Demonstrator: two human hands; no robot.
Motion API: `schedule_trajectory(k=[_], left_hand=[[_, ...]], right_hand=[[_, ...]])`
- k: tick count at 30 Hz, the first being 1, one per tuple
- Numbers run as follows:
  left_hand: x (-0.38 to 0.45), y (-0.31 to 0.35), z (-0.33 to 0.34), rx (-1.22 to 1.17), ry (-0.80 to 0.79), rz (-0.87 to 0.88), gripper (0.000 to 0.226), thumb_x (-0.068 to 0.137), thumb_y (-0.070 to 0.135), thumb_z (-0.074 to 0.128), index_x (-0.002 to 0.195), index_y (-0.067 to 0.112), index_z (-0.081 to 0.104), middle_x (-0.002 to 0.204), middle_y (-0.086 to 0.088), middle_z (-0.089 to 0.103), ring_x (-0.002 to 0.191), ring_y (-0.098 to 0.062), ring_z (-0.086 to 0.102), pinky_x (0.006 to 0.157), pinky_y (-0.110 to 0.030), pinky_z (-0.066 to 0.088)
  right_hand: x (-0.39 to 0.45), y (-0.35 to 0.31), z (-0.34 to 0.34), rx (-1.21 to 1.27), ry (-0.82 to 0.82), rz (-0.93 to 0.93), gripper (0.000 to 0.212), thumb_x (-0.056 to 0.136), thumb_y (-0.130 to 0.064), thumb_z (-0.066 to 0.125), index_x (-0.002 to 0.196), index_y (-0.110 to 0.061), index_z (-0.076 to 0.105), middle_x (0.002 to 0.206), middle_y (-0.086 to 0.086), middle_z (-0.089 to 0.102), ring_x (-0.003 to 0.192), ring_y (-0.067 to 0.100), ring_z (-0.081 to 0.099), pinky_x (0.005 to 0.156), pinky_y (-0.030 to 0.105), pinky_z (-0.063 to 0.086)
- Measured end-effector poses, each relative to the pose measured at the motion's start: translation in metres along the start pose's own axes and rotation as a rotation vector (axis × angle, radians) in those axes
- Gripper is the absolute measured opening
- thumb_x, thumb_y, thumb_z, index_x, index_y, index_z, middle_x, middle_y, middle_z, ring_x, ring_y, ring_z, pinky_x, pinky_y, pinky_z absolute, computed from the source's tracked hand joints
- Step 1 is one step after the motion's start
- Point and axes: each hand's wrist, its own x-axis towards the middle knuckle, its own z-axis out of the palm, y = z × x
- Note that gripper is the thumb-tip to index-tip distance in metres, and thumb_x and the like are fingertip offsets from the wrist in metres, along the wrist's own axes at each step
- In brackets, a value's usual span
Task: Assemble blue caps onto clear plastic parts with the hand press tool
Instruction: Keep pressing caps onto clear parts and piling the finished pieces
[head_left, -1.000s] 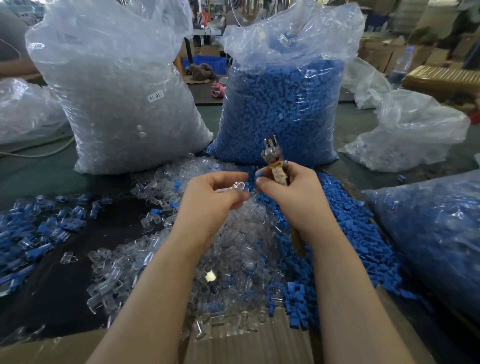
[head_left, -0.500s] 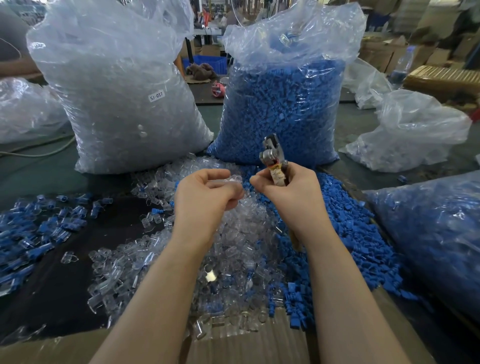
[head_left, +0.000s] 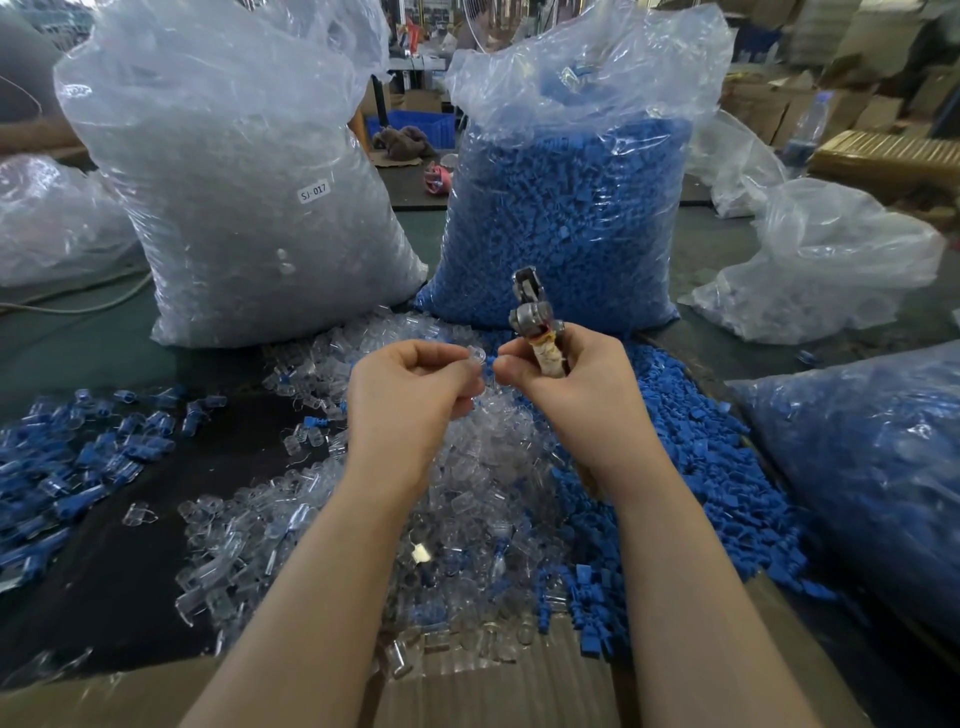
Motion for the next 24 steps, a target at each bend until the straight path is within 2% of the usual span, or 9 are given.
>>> schedule_trajectory(k=[2,5,10,15,22,24], left_hand=[[-0.0007,0.0007,0.0003,0.018,0.000,0.007,0.011,0.077,0.001,0.076,0.078,0.011,0.071,0.063,-0.002,0.072,0.067,-0.015,0.071,0.061,-0.022,0.058],[-0.0022,0.0017,0.0004,0.044,0.006,0.021,0.013,0.076,0.002,0.076,0.074,0.013,0.072,0.061,-0.002,0.071,0.064,-0.016,0.067,0.059,-0.023,0.056],[-0.0039,0.0036,0.0026,0.014,0.010,0.013,0.012,0.078,0.004,0.077,0.075,0.014,0.072,0.061,0.000,0.072,0.067,-0.017,0.070,0.062,-0.023,0.058],[-0.0053,0.0034,0.0050,0.050,0.029,0.061,0.011,0.078,0.008,0.078,0.076,0.018,0.074,0.064,0.000,0.073,0.070,-0.020,0.072,0.064,-0.026,0.060],[-0.0067,0.0036,0.0064,0.181,0.040,0.177,0.015,0.076,0.017,0.081,0.070,0.029,0.074,0.065,0.008,0.072,0.067,-0.010,0.071,0.071,-0.038,0.061],[-0.0079,0.0043,0.0064,0.220,0.049,0.213,0.016,0.077,0.019,0.081,0.071,0.032,0.074,0.066,0.012,0.072,0.066,-0.007,0.070,0.070,-0.037,0.061]], right_hand=[[0.0009,0.0004,0.0012,-0.045,0.032,-0.013,0.011,0.081,-0.022,0.079,0.078,-0.021,0.069,0.074,-0.004,0.071,0.070,0.007,0.064,0.067,0.027,0.053],[0.0016,0.0008,0.0020,-0.066,0.071,-0.030,0.014,0.081,-0.027,0.080,0.074,-0.024,0.067,0.070,-0.007,0.069,0.066,0.005,0.061,0.066,0.029,0.052],[0.0026,0.0031,0.0024,-0.133,0.104,-0.049,0.010,0.083,-0.028,0.076,0.080,-0.020,0.069,0.072,-0.004,0.069,0.073,0.018,0.065,0.073,0.047,0.055],[0.0023,0.0046,0.0033,-0.177,0.116,-0.065,0.010,0.083,-0.029,0.073,0.081,-0.020,0.069,0.070,-0.006,0.068,0.069,0.013,0.063,0.069,0.044,0.055],[0.0029,0.0039,0.0039,-0.179,0.098,-0.059,0.008,0.081,-0.029,0.071,0.079,-0.022,0.068,0.063,-0.011,0.063,0.058,0.005,0.055,0.057,0.033,0.047],[0.0025,0.0023,0.0030,-0.131,0.067,-0.045,0.004,0.082,-0.025,0.071,0.081,-0.021,0.069,0.064,-0.010,0.065,0.059,0.007,0.057,0.059,0.037,0.050]])
